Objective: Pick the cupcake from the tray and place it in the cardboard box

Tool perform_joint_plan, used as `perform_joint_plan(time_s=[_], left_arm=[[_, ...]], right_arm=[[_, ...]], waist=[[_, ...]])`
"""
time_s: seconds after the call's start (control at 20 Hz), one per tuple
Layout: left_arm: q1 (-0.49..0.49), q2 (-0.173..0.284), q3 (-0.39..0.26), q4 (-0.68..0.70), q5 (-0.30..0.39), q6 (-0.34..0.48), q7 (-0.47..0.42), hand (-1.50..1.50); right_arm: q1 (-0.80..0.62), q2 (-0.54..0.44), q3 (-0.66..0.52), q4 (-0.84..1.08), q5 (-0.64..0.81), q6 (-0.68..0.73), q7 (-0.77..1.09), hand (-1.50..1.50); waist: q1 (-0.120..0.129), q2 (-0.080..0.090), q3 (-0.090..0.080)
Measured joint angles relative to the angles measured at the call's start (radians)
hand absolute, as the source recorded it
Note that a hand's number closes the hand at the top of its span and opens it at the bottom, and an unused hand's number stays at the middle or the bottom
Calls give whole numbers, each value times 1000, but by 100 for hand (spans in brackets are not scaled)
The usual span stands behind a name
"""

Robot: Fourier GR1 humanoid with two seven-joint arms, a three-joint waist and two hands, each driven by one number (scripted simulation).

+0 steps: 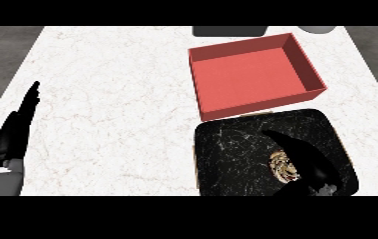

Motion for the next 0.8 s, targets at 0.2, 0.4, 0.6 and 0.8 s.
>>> perform_joint_plan(time_s=[0.2, 0.4, 0.6, 0.8], left_arm=[[16, -8, 2, -31, -4, -9, 18, 0], [15, -23, 4, -30, -20, -4, 13, 0], [14, -27, 14, -32, -23, -12, 10, 0], [9, -24, 25, -15, -20, -21, 2, 0]], right_arm=[[-14, -11, 2, 57, 92, -125, -87, 150], [-38, -12, -9, 93, 160, -204, -117, 150], [-43, -13, -12, 79, 233, -270, -115, 150], [-27, -36, -71, 48, 275, -330, -82, 150]], waist=[[2, -4, -3], [0, -5, -5], [-1, -4, -3], [-6, -2, -1]])
